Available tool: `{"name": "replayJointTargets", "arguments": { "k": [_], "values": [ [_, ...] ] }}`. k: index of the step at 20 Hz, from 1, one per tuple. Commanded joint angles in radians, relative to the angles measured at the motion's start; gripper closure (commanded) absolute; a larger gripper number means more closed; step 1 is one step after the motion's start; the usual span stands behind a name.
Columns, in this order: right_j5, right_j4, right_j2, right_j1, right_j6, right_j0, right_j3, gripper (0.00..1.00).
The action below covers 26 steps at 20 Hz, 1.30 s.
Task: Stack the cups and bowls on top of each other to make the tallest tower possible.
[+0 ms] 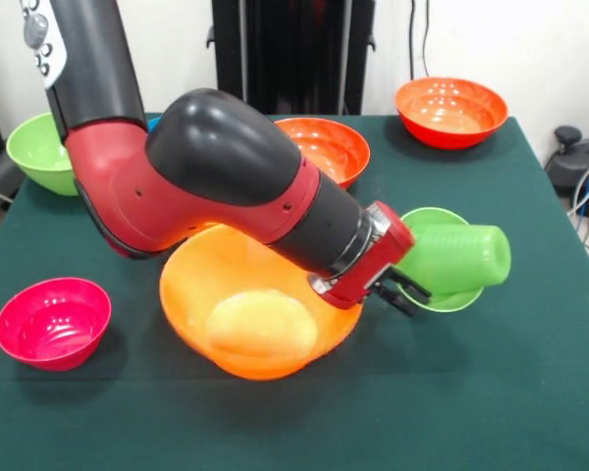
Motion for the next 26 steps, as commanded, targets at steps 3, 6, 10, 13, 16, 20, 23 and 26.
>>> {"name": "replayJointTargets", "arguments": {
  "k": [3, 6, 10, 13, 16, 20, 23, 26],
  "values": [
    [-0.078, -0.076, 0.081, 0.076, -0.374, -0.013, -0.003, 1.00],
    [-0.073, -0.082, 0.091, 0.088, -0.361, -0.017, -0.005, 0.00],
    [-0.100, -0.088, 0.100, 0.095, -0.355, -0.030, 0.009, 0.00],
    [-0.109, -0.089, 0.114, 0.112, -0.359, -0.040, 0.014, 0.00],
    [-0.112, -0.090, 0.126, 0.113, -0.349, -0.044, 0.018, 0.00],
    [-0.111, -0.096, 0.130, 0.113, -0.339, -0.048, 0.020, 0.00],
    [-0.106, -0.103, 0.125, 0.109, -0.331, -0.044, 0.015, 0.00],
    [-0.102, -0.107, 0.119, 0.102, -0.323, -0.038, 0.009, 0.00]
  ]
}}
